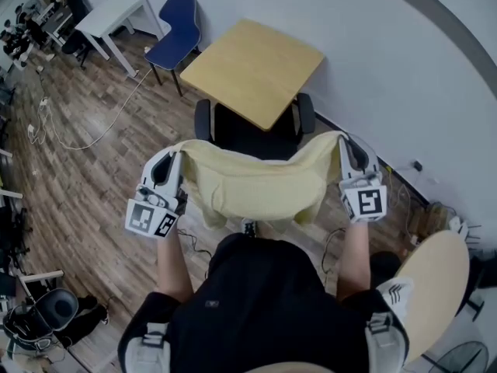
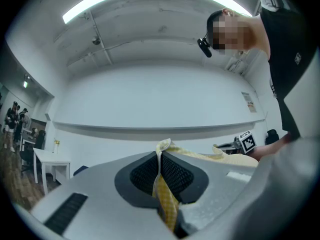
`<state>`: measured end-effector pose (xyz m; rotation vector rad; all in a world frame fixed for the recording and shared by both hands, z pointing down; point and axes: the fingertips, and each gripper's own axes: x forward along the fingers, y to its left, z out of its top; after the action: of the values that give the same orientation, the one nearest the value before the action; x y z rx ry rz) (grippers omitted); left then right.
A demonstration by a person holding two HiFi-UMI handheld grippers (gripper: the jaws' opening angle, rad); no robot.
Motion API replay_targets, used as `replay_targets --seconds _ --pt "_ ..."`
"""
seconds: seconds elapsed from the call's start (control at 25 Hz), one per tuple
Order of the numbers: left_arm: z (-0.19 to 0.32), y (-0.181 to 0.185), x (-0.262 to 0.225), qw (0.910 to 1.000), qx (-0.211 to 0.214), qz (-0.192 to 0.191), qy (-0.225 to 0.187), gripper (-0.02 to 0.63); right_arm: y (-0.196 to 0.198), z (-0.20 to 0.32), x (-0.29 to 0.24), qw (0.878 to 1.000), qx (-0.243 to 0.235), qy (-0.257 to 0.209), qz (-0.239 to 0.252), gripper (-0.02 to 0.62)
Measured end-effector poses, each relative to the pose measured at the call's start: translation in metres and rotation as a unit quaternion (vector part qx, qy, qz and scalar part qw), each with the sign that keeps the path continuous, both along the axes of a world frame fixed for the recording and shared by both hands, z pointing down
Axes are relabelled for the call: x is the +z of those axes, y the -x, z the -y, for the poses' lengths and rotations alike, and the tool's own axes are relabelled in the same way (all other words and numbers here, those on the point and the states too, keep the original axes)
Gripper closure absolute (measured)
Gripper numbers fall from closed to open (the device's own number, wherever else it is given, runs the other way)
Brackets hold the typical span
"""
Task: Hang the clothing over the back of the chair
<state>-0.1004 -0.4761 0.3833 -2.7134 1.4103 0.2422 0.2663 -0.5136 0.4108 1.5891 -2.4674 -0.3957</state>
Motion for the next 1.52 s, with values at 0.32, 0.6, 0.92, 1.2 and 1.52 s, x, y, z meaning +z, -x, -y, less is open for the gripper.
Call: replay_targets --seconds 0.32,0.6,0.92,1.2,1.52 --pt "0.022 0.001 0.012 0.9999 -0.003 0.005 0.014 0.595 -0.002 0.014 0.02 1.0 -0.001 0.012 0.01 0.594" --pt "0.025 0.006 0.048 0.9965 -0.025 0.062 0.05 0.594 0.0 0.012 0.053 0.998 0.001 0.057 0.024 0.594" --pt "-0.002 0.009 0.071 0.9936 -0.042 0.066 0.081 0.592 -0.014 -0.012 0.081 0.996 0.007 0.088 0.023 0.594" --pt "-0.022 0.013 0.085 0.9896 -0.072 0.076 0.099 0.563 -0.018 -0.033 0.093 0.994 -0.004 0.107 0.025 0.549" --pt "-0.061 0.011 0.093 0.9876 -0.081 0.074 0.113 0.543 -0.031 -0.066 0.108 0.992 -0.003 0.124 0.01 0.549"
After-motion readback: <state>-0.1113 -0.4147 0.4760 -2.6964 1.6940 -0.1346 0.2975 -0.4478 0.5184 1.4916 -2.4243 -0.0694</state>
